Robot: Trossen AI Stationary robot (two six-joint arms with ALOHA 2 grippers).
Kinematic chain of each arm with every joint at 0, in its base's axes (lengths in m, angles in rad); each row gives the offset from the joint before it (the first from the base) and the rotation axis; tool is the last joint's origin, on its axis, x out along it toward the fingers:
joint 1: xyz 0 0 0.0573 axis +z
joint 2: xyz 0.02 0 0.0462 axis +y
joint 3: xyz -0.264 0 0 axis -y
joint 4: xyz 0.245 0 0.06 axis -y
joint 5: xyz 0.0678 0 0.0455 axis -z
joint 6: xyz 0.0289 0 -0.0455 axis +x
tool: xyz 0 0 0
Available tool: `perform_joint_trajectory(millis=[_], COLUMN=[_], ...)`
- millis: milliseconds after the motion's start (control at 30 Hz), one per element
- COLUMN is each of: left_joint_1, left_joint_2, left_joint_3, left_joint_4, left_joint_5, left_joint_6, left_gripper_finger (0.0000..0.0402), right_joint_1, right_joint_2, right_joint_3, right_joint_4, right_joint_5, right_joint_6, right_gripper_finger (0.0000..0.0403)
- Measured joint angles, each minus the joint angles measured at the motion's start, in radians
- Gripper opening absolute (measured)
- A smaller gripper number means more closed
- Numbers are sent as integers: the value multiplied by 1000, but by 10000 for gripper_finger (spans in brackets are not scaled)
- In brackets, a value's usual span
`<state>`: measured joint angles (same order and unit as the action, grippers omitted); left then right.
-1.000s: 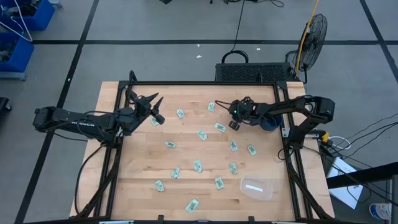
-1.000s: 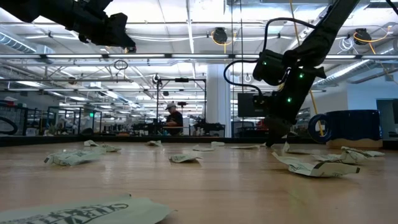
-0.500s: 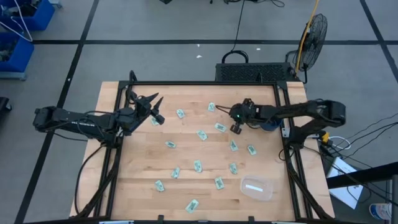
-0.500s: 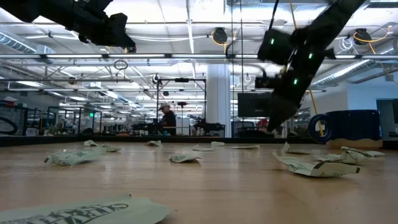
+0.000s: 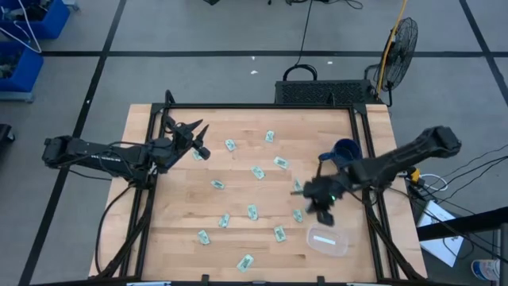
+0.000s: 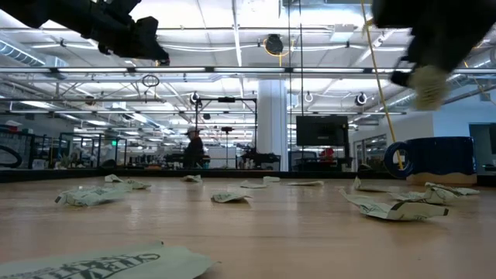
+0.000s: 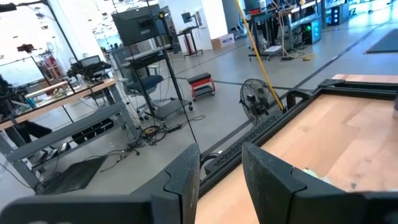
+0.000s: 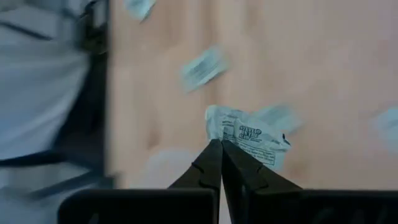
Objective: Pick and place Stevia / Truvia into bins
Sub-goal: Put the stevia packet into the transparent container
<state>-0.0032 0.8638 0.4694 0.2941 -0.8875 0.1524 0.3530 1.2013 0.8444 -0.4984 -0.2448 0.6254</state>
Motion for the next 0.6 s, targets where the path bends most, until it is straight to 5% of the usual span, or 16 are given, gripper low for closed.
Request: perform_joint_trajectory(millis=[267, 467, 600], left_joint_1=[0, 0, 0], left_joint_2=[0, 0, 0], left_joint_3=[0, 0, 0], left_joint_4=[-30, -30, -30], left_joint_5=[0, 0, 0], left_joint_6=[-9, -31, -51], left_gripper_finger=[129, 129, 129], right_joint_1=[207, 258, 258], right_joint_2=[23, 84, 132], right_joint_3=[0, -35, -83], right_joint_4=[7, 71, 214], right_joint_5=[-18, 96, 46], right_joint_6=[302, 310, 370], right_gripper_finger=[0, 0, 0])
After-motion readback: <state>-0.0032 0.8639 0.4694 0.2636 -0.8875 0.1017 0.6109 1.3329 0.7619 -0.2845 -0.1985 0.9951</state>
